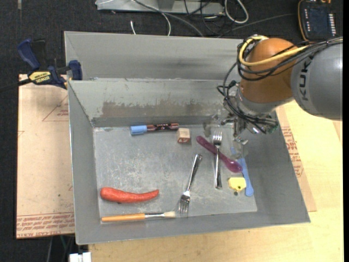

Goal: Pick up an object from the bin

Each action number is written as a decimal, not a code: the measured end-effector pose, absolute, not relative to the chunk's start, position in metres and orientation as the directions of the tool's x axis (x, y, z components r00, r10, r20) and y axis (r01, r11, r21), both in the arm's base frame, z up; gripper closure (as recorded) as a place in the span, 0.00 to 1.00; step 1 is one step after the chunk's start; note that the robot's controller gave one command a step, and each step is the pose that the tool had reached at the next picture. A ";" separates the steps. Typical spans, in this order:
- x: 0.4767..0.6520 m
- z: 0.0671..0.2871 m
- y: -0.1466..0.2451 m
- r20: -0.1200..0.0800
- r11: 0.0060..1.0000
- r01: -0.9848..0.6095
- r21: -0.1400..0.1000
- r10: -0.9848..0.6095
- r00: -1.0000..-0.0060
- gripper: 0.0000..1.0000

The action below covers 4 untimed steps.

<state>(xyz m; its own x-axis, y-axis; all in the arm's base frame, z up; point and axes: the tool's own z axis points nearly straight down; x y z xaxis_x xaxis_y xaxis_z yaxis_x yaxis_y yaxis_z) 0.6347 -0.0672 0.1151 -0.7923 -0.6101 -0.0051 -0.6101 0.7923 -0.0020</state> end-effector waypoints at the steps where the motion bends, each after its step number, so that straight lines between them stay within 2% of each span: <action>1: 0.630 0.122 -0.067 -0.006 0.914 -0.407 0.001 -0.407 -0.914 0.00; 2: 0.638 0.109 -0.056 -0.006 0.752 -0.660 -0.002 -0.660 -0.752 0.00; 3: 0.623 0.071 -0.089 -0.010 0.621 -0.784 -0.006 -0.784 -0.621 0.00; 4: 0.645 0.073 -0.070 -0.017 0.679 -0.734 -0.009 -0.734 -0.679 1.00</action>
Offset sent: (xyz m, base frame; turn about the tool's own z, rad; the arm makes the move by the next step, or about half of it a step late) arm 0.0052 0.0140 -0.0111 -0.1926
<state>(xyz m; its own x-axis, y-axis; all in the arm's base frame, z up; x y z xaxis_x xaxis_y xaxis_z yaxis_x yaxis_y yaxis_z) 0.6447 -0.0702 0.0734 -0.6785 -0.7344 -0.0167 -0.7343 0.6787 -0.0094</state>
